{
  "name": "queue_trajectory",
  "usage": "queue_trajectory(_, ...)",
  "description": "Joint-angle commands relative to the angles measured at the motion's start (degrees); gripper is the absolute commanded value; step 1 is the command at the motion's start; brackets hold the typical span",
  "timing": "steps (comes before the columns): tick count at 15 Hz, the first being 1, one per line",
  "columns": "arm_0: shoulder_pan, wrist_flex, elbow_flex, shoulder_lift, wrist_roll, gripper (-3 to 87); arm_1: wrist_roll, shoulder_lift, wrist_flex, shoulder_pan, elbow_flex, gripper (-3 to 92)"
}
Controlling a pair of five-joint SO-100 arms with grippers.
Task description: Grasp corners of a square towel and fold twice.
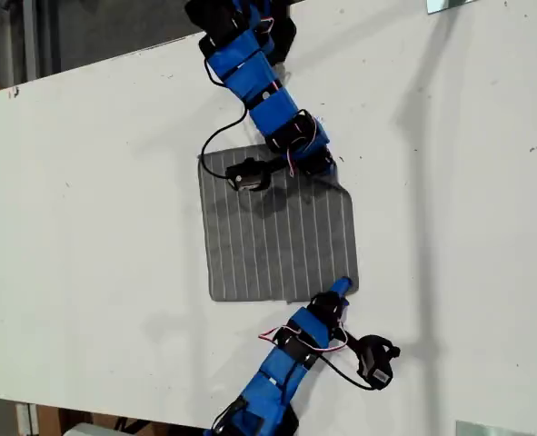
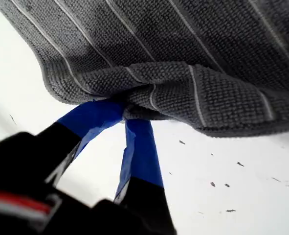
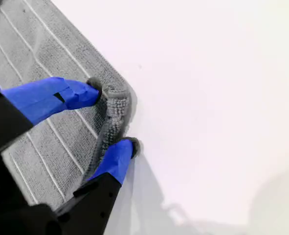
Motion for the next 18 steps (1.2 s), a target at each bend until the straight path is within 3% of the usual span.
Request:
queue_trajectory(1,-3.0,-4.4,1.9,0.0,1.3,20.6,0.4,0.3,-0.4,-0.9,-3.7,-0.1)
queue_trajectory(3,-4.0,-9.1,5.3,-0.4,2.0,17.8,0.4,0.3,-0.4,-1.1,-4.0,-0.1)
queue_trajectory(5,-4.3,-12.3,7.3,-1.1,0.4,-0.1,0.4,0.2,-0.4,-1.1,-4.1,-0.1)
queue_trajectory(8,-4.3,-14.1,7.4,-2.1,-1.5,-0.2,0.4,-0.3,-0.6,-1.3,-4.6,-0.1)
queue_trajectory(10,-4.4,-6.5,1.0,-2.2,-0.7,-0.2,-0.4,-0.4,-0.1,-1.3,-6.0,-0.1)
queue_trajectory(14,-6.0,15.2,-20.0,-6.5,4.0,-0.2,-2.6,-1.3,7.5,-0.7,-13.7,-0.1)
queue_trajectory(18,-6.5,27.2,-32.1,-8.1,6.1,-0.2,-3.1,3.0,13.0,0.4,-14.5,-0.1)
